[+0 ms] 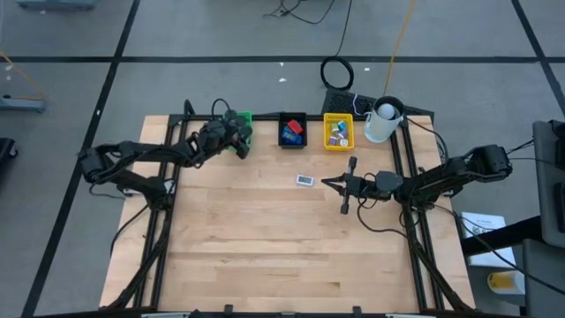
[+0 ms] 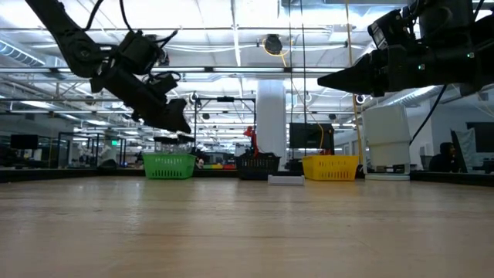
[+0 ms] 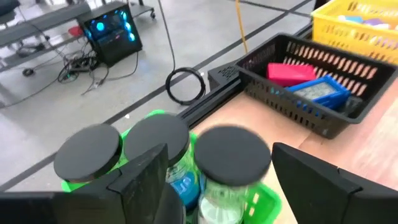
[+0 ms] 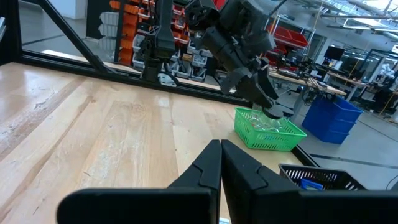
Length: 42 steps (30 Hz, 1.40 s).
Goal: Pick & Place Office items
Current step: Put the white hourglass into the green bin
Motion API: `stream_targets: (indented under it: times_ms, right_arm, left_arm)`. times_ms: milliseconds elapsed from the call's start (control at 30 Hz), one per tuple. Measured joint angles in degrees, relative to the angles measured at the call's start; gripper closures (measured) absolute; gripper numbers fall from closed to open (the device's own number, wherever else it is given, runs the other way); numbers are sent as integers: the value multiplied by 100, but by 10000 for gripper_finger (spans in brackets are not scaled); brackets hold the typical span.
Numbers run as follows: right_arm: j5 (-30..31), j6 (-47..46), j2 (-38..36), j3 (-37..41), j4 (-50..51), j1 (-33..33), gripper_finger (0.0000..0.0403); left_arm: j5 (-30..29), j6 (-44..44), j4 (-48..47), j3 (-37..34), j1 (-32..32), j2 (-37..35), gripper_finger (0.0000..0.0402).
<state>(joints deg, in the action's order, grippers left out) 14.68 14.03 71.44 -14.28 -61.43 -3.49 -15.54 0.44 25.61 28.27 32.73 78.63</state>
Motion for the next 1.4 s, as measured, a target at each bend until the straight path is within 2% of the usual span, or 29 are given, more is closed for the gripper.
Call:
stream_targets:
  times_ms: [267, 367, 600, 733, 933, 1067, 1400]
  right_arm:
    - [0, 11, 0, 0, 0, -1, 402]
    - [-1, 11, 1, 0, -2, -1, 402]
    - [-1, 6, 0, 0, -7, 0, 402]
    - [-1, -4, 1, 0, -22, 0, 402]
    - [-2, 8, 1, 0, -2, 0, 402]
    - [0, 9, 0, 1, 0, 0, 402]
    - [-1, 1, 2, 2, 0, 0, 402]
  left_arm:
    - [-1, -19, -417, -2, -128, -675, 112]
    - [-1, -266, -583, -2, -129, -806, 127]
    - [79, -405, -1060, 236, -126, -630, 230]
    - [69, -294, -1190, 623, -33, -424, 292]
    - [58, -173, -2290, 1196, 235, 11, 349]
    - [3, -60, -2349, 1215, 297, 103, 364]
    - [-36, 65, -2595, 1196, 433, 92, 366]
